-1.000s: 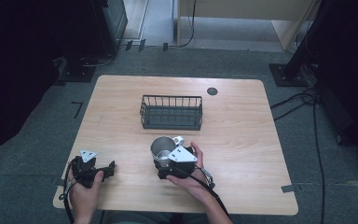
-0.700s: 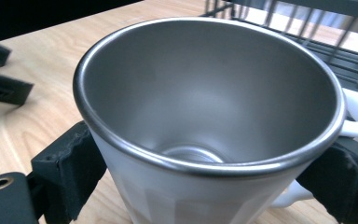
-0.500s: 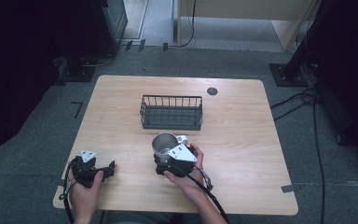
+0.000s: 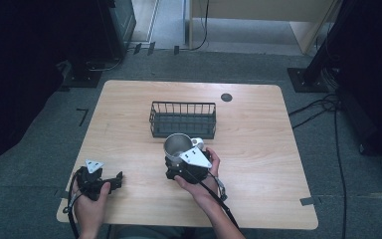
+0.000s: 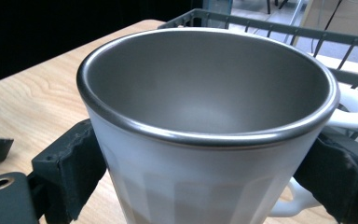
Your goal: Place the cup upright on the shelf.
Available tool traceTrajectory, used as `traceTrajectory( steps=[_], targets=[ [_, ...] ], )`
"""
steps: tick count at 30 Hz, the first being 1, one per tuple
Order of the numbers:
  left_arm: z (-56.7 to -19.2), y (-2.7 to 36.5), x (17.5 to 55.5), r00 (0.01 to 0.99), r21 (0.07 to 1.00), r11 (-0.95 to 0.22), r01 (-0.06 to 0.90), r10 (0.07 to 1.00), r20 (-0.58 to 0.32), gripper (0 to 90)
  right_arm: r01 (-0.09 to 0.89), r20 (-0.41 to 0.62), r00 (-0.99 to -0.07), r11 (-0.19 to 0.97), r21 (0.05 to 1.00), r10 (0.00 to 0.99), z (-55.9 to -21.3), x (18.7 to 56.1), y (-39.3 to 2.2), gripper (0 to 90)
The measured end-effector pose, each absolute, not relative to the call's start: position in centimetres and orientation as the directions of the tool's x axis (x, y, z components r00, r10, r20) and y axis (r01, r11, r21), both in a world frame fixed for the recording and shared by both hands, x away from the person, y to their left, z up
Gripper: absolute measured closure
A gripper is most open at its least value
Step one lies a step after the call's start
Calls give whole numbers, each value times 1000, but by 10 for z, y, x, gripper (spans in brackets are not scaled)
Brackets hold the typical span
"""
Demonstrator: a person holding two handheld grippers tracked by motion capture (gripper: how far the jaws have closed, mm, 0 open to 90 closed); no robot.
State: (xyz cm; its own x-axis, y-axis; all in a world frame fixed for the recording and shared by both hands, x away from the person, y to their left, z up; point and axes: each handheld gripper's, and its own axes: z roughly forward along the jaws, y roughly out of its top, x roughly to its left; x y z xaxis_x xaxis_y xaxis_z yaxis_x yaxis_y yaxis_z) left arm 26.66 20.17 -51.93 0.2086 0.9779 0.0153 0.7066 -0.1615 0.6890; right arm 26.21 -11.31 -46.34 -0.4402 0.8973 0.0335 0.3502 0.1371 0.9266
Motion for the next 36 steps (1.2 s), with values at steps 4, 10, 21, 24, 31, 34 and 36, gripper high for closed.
traceTrajectory(
  steps=[4, 10, 21, 24, 31, 34, 36],
  targets=[
    [-519, 201, 267, 212, 690, -165, 705, 977, 16, 0, 335, 28, -432, 132, 933, 902, -454, 265, -113, 77],
    [-519, 201, 267, 213, 690, -165, 705, 977, 16, 0, 330, 30, -421, 123, 936, 906, -445, 268, -114, 77],
    [-519, 201, 267, 213, 690, -165, 705, 977, 16, 0, 314, 30, -399, 106, 944, 916, -428, 281, -118, 78],
    [-519, 201, 267, 213, 690, -166, 705, 977, 16, 0, 310, 25, -395, 107, 945, 918, -425, 284, -119, 78],
    [-519, 201, 267, 213, 690, -165, 705, 977, 17, 0, 302, 22, -374, 100, 948, 927, -415, 295, -120, 78],
    [-519, 201, 267, 211, 691, -163, 704, 977, 15, 0, 300, 20, -366, 98, 949, 930, -410, 300, -120, 78],
    [-519, 201, 267, 211, 691, -163, 704, 977, 15, 0, 295, 13, -362, 102, 950, 932, -407, 304, -120, 78]
  ],
)
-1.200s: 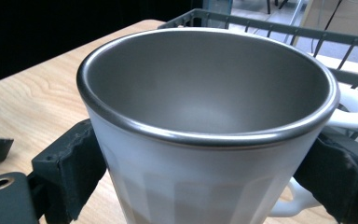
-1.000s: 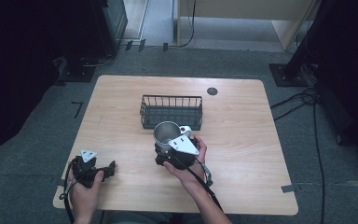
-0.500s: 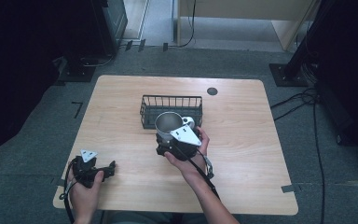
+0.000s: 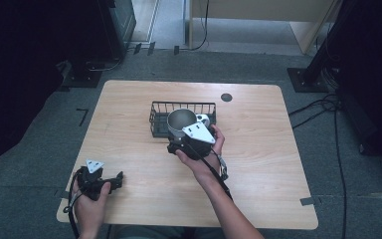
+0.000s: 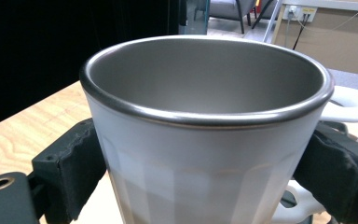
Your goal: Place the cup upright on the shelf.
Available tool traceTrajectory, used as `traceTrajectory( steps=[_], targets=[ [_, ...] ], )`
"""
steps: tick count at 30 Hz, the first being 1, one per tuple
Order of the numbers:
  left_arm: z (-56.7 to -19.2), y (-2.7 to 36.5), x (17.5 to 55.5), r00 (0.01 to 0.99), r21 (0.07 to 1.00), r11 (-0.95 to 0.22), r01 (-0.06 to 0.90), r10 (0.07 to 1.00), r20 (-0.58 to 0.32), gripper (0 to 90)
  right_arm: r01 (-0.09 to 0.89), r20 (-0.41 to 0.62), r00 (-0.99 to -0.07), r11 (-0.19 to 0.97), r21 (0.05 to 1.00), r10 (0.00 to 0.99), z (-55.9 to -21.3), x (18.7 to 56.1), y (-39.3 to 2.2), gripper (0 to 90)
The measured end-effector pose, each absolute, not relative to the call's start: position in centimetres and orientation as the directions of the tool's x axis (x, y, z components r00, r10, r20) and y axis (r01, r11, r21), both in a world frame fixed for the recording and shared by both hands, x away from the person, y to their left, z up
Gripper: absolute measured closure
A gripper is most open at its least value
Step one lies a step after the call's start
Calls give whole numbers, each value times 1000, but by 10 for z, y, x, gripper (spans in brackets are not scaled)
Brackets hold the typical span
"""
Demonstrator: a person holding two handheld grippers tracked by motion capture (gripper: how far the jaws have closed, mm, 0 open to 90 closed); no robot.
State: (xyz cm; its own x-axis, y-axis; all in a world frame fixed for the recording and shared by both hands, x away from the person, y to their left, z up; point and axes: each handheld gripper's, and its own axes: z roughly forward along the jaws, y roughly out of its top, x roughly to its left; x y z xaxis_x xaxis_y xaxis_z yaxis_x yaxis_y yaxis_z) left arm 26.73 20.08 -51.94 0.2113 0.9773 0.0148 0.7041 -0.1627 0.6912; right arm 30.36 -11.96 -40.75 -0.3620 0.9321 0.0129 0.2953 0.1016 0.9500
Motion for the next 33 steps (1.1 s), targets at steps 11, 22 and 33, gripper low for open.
traceTrajectory(
  steps=[11, 22, 33],
  targets=[
    [-519, 201, 267, 211, 691, -163, 705, 977, 15, 0, 287, 18, -340, 85, 954, 940, -392, 323, -120, 78],
    [-519, 201, 267, 211, 691, -163, 704, 977, 15, 0, 286, 16, -317, 79, 955, 948, -382, 341, -122, 78],
    [-519, 201, 267, 211, 691, -163, 705, 977, 15, 0, 298, 19, -295, 73, 952, 955, -380, 362, -120, 78]
  ],
)
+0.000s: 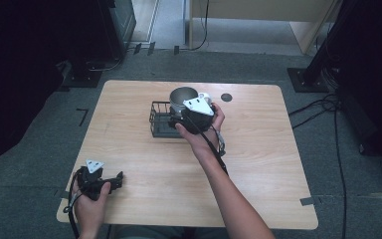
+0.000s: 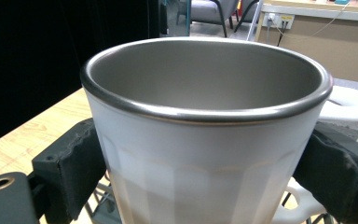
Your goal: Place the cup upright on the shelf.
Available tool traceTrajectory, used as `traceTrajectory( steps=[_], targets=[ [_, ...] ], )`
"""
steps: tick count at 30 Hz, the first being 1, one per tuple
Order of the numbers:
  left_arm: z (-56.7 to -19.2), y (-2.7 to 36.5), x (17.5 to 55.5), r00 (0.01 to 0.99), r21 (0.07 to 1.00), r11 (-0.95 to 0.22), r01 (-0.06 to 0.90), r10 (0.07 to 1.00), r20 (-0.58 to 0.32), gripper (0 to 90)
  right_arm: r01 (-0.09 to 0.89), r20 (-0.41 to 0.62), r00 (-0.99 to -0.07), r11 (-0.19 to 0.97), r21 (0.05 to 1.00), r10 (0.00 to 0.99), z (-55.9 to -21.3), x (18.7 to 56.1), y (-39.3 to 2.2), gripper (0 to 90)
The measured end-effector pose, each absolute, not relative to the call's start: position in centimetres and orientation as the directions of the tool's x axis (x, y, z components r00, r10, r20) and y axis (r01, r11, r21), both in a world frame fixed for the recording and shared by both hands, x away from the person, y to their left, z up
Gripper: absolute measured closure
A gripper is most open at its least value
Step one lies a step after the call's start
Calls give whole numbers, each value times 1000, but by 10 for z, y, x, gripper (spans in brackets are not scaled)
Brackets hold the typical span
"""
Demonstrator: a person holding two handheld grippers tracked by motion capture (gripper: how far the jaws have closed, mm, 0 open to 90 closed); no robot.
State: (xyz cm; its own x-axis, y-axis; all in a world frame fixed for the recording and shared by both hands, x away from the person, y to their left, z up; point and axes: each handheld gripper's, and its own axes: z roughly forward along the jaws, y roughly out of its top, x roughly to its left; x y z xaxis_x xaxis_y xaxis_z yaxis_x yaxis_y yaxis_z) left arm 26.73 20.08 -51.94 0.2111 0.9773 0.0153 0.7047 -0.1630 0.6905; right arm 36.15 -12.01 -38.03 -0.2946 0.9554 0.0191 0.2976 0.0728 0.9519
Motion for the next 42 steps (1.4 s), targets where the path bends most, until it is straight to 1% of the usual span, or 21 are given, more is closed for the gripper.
traceTrajectory(
  steps=[10, 16, 27, 36, 38, 42],
  targets=[
    [-519, 201, 267, 212, 690, -164, 705, 977, 16, 0, 321, 29, -249, 54, 946, 968, -389, 383, -120, 78],
    [-519, 201, 267, 212, 690, -164, 705, 977, 16, 0, 331, 43, -200, 26, 943, 979, -399, 394, -118, 78],
    [-519, 201, 267, 212, 690, -164, 705, 977, 16, 0, 340, 27, -146, 25, 940, 989, -414, 407, -111, 78],
    [-519, 201, 267, 211, 690, -163, 705, 977, 15, 0, 347, 23, -134, 26, 937, 991, -422, 409, -108, 78],
    [-519, 201, 267, 212, 690, -164, 705, 977, 15, 0, 359, 2, -133, 46, 932, 991, -426, 408, -108, 78],
    [-519, 201, 267, 212, 690, -164, 705, 977, 16, 0, 379, 9, -127, 40, 925, 992, -433, 409, -109, 78]
  ],
)
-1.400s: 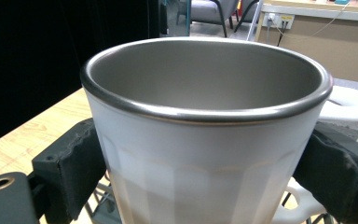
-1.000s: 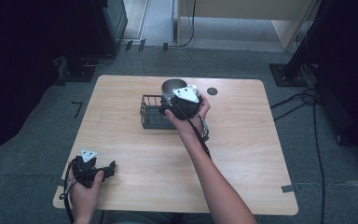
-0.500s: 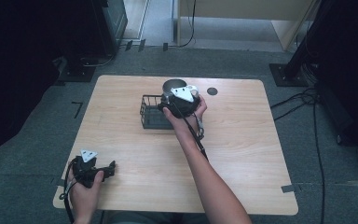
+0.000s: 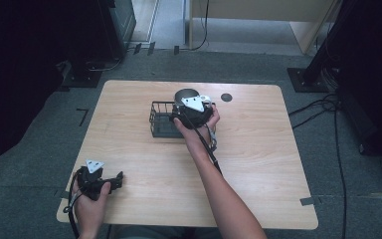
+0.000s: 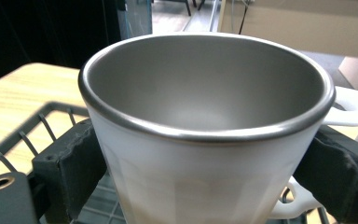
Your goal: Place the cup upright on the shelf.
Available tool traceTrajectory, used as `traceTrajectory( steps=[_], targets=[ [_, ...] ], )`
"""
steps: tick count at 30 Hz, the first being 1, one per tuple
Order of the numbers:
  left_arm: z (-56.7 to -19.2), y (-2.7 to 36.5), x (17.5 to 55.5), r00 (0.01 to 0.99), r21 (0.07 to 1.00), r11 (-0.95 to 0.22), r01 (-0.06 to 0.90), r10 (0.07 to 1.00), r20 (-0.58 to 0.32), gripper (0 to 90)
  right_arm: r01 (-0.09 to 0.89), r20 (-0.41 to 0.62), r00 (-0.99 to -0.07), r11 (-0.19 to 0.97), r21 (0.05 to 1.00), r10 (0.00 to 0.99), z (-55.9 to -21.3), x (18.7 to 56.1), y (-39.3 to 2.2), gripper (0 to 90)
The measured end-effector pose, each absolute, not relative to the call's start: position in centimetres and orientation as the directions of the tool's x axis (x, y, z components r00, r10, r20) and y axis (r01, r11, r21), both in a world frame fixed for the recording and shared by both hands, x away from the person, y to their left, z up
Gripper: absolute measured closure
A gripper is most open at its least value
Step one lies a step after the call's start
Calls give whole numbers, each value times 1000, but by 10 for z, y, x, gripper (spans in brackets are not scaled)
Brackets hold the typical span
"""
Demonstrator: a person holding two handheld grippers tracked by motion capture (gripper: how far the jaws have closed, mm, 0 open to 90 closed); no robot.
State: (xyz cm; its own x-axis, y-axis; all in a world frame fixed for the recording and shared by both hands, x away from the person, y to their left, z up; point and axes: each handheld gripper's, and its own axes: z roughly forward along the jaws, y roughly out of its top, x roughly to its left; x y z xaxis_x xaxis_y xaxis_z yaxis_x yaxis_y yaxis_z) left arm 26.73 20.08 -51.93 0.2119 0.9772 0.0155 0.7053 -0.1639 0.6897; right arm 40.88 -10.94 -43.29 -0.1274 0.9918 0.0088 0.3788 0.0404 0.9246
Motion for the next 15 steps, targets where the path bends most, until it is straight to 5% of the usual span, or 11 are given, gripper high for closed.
traceTrajectory(
  steps=[15],
  targets=[
    [-519, 201, 267, 212, 690, -164, 705, 977, 15, 0, 470, 43, -178, 46, 881, 983, -443, 407, -117, 37]
  ],
)
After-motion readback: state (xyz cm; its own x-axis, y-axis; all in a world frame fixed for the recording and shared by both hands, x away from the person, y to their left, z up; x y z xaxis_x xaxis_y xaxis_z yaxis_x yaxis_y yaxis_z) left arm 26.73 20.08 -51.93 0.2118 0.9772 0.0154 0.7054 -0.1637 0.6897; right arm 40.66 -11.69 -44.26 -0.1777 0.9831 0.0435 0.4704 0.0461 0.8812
